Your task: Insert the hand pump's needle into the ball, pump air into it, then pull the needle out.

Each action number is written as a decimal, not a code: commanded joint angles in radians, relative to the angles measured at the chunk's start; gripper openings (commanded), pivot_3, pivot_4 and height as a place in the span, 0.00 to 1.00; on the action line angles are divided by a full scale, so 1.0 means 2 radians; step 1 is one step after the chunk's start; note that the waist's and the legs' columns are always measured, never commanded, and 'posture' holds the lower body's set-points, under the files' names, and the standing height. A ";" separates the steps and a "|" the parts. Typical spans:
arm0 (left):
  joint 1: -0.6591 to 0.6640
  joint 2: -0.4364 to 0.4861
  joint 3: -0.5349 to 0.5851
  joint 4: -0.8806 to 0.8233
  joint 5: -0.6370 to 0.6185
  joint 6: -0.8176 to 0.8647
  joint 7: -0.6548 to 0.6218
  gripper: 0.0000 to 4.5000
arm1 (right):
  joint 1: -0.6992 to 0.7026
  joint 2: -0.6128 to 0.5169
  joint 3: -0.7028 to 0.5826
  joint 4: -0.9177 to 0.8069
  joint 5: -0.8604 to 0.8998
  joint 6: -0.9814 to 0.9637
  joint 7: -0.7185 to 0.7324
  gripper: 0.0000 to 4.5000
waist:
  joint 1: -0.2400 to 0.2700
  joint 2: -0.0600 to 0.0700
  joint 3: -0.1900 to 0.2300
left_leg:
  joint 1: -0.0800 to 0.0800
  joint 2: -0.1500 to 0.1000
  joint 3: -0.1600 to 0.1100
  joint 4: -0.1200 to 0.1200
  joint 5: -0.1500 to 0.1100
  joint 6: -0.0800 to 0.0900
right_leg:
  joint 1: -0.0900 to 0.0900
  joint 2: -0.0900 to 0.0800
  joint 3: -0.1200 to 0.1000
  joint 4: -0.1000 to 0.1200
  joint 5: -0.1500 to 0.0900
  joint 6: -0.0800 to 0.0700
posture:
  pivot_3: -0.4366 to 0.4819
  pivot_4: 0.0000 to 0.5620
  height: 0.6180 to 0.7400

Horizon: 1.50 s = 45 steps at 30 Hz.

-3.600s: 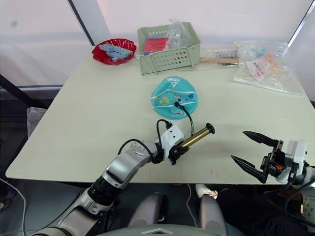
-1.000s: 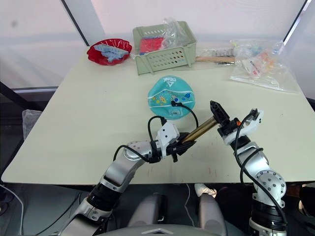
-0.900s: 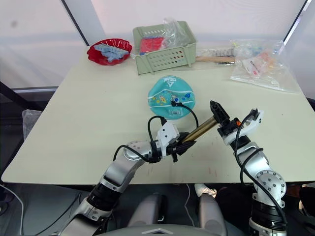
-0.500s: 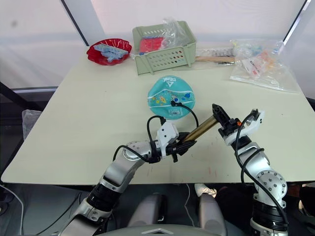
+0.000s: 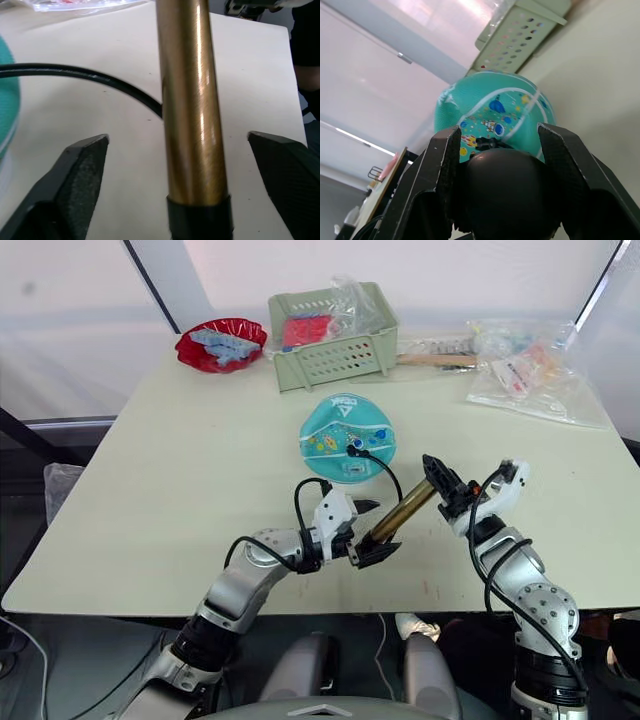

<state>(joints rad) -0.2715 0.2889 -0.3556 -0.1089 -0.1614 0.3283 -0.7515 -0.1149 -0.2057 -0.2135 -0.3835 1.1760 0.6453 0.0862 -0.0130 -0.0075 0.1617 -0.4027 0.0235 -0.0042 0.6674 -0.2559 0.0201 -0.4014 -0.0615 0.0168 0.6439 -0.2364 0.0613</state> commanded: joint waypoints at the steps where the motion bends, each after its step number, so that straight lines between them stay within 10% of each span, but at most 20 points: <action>1: 0.001 0.015 0.009 -0.024 -0.019 -0.009 -0.032 0.99 | -0.011 -0.023 0.015 -0.046 -0.035 -0.014 0.034 0.43 | 0.000 0.000 0.000 | 0.000 0.000 0.000 0.000 0.000 0.000 | 0.000 0.000 0.000 0.000 0.000 0.000 | 0.48 0.27 0.97; 15: -0.034 0.070 0.007 0.030 -0.039 0.007 -0.128 0.99 | -0.051 -0.116 0.090 -0.104 -0.195 -0.059 0.159 0.43 | 0.001 0.000 0.000 | -0.006 0.000 0.000 0.001 0.000 0.000 | -0.005 0.000 -0.001 0.000 0.001 0.001 | 0.48 0.27 0.97; 45: -0.134 -0.006 -0.004 0.238 0.000 -0.116 -0.208 0.90 | -0.069 -0.110 0.129 -0.137 -0.252 -0.058 0.206 0.43 | 0.001 0.000 0.000 | -0.006 0.000 0.001 0.001 0.000 0.000 | -0.005 0.000 -0.002 0.001 0.001 0.001 | 0.48 0.27 0.97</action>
<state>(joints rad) -0.5263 0.2861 -0.3815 0.3777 -0.1576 0.1191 -1.1609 -0.2296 -0.4264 0.0653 -0.6109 0.6613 0.5414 0.4927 -0.0113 -0.0079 0.1622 -0.4153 0.0230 -0.0027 0.6699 -0.2557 0.0201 -0.4118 -0.0608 0.0134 0.6461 -0.2346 0.0636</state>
